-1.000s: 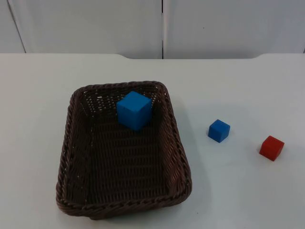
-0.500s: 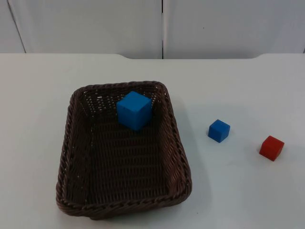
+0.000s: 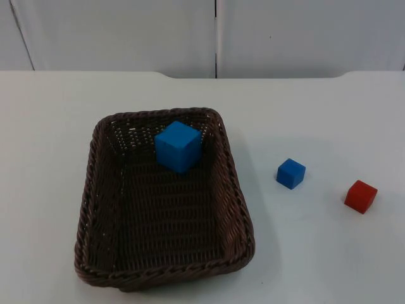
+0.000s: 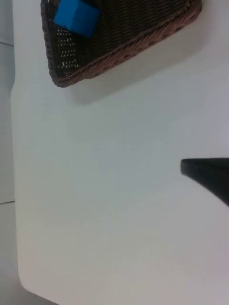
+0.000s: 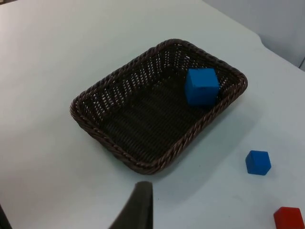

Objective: Pick up the basket with the left hand and place the largest block into the basket with the right hand.

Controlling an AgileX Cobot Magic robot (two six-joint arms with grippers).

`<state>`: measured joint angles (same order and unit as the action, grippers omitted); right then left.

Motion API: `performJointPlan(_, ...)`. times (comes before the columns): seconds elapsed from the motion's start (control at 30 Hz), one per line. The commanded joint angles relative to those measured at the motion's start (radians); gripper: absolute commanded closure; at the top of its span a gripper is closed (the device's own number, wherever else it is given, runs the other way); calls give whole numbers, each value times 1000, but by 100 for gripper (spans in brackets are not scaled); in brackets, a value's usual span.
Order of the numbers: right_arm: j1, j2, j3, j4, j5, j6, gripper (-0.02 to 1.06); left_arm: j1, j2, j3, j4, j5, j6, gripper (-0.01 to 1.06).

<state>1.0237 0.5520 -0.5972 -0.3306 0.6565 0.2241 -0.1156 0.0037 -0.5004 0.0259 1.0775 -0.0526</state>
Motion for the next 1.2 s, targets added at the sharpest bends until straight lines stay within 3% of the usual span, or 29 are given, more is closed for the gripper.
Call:
performJointPlan(0.0,1,-25,1,0,-10,-8,17,0,-4,4,9,-3,-8,0)
performJointPlan(0.2,1,-118,1,0,46,-8,17,0,-4,4,9,-3,-5,0)
performJointPlan(0.37,1,-285,1,3,205,19,17,0,-4,4,9,-3,-5,0)
performJointPlan(0.6,1,-440,1,31,303,19,17,0,-4,4,9,-3,-5,0)
performJointPlan(0.73,1,-518,1,80,357,-27,17,0,-4,4,9,-3,-5,0)
performJointPlan(0.83,1,-552,1,179,418,-112,17,0,-4,4,9,-3,-5,0)
performJointPlan(0.93,1,-552,3,221,455,-147,17,0,-4,4,9,-3,-5,0)
performJointPlan(1.17,1,-552,83,257,422,-186,17,0,-4,4,5,-3,-3,0)
